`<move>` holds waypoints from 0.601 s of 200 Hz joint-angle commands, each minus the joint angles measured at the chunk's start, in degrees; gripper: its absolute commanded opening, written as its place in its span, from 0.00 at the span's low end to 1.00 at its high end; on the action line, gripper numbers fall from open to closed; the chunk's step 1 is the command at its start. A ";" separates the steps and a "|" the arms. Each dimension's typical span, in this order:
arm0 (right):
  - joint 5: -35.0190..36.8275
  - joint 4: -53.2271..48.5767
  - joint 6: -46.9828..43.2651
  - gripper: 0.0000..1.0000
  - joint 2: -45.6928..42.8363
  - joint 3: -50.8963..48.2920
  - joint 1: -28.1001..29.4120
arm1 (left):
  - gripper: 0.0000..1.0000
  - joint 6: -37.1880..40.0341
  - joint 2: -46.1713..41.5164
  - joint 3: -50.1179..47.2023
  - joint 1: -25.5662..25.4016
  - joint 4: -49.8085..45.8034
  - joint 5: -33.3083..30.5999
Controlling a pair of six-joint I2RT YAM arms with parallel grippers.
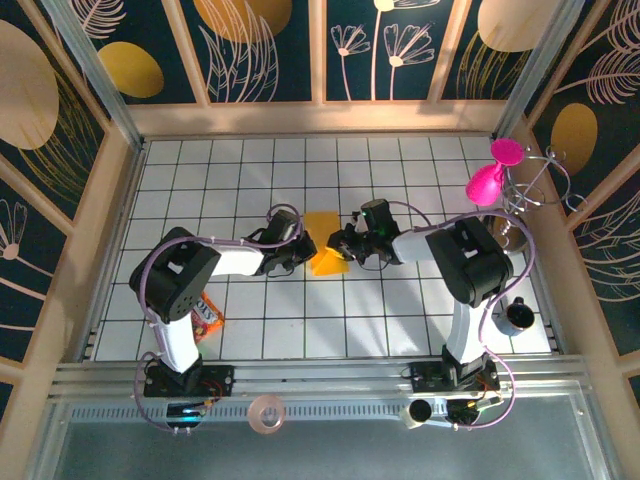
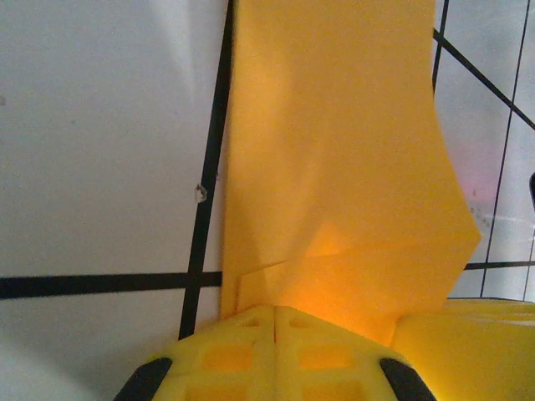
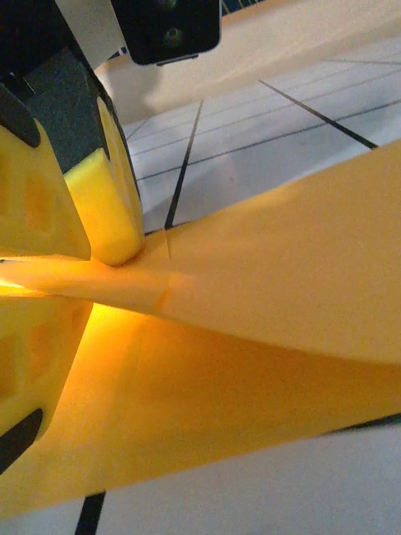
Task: Fold a paper plane with a square sheet of paper (pick it up from the middle)
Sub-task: Pick up the paper from the center of the table.
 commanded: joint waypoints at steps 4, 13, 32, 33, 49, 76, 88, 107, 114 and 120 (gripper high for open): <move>-0.95 4.28 2.17 0.16 1.15 -1.42 1.27 | 0.05 0.25 -3.88 -0.52 0.94 -1.80 1.03; -1.02 4.63 2.43 0.16 1.52 -1.51 1.27 | 0.05 0.38 -4.64 -0.41 1.17 -1.86 1.11; -1.03 5.48 2.87 0.14 2.08 -1.59 1.27 | 0.08 0.32 -6.14 -0.69 1.66 -1.76 1.30; -1.03 5.56 2.85 0.13 2.07 -1.60 1.27 | 0.08 0.32 -6.25 -0.71 1.73 -1.78 1.30; -0.69 6.11 2.75 0.08 1.80 -1.56 1.27 | 0.11 0.14 -7.32 -1.73 2.38 -1.54 0.99; 0.72 7.87 1.42 0.01 -1.21 -2.15 1.03 | 0.27 -0.29 -13.30 -4.83 3.85 -1.57 -0.61; 1.07 9.26 0.56 0.00 -3.62 -2.80 0.22 | 0.36 -0.76 -15.89 -6.46 4.45 -0.99 -0.85; 0.26 11.60 -1.21 0.00 -7.31 -3.52 -1.08 | 0.51 -1.44 -19.71 -8.90 4.96 1.43 0.70; -0.19 12.32 -1.51 0.00 -8.49 -3.78 -1.47 | 0.55 -1.75 -20.91 -9.54 4.96 2.75 1.61; -0.81 13.10 -1.69 0.00 -9.74 -3.95 -1.83 | 0.60 -1.95 -21.76 -9.91 4.97 3.77 2.30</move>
